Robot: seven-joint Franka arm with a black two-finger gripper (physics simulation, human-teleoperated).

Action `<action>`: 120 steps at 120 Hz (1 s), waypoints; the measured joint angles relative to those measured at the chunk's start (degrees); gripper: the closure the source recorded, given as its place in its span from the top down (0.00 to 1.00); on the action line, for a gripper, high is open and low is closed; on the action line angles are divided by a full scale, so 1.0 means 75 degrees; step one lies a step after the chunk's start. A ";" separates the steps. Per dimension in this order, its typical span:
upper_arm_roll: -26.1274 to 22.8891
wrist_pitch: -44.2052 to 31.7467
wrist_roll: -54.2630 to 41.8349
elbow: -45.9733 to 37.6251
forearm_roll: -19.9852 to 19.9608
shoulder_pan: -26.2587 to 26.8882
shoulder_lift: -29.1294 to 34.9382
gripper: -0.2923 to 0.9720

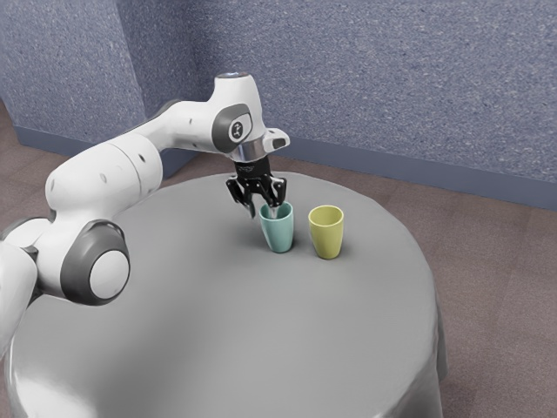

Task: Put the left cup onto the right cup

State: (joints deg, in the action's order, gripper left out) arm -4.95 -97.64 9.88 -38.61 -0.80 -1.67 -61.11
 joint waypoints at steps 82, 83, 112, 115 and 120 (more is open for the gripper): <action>0.0001 -0.0139 0.0012 -0.0012 0.0000 0.0003 -0.0083 0.35; 0.0002 -0.0140 0.0012 -0.0012 0.0000 0.0002 -0.0083 0.35; -0.0004 -0.0157 0.0012 -0.0004 0.0000 0.0011 -0.0083 0.31; -0.0002 -0.0158 0.0012 -0.0004 0.0000 0.0011 -0.0083 0.30; 0.0001 -0.0159 0.0012 -0.0002 0.0000 0.0011 -0.0083 0.29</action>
State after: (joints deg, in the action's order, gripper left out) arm -4.94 -98.83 9.96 -38.62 -0.80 -1.58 -61.73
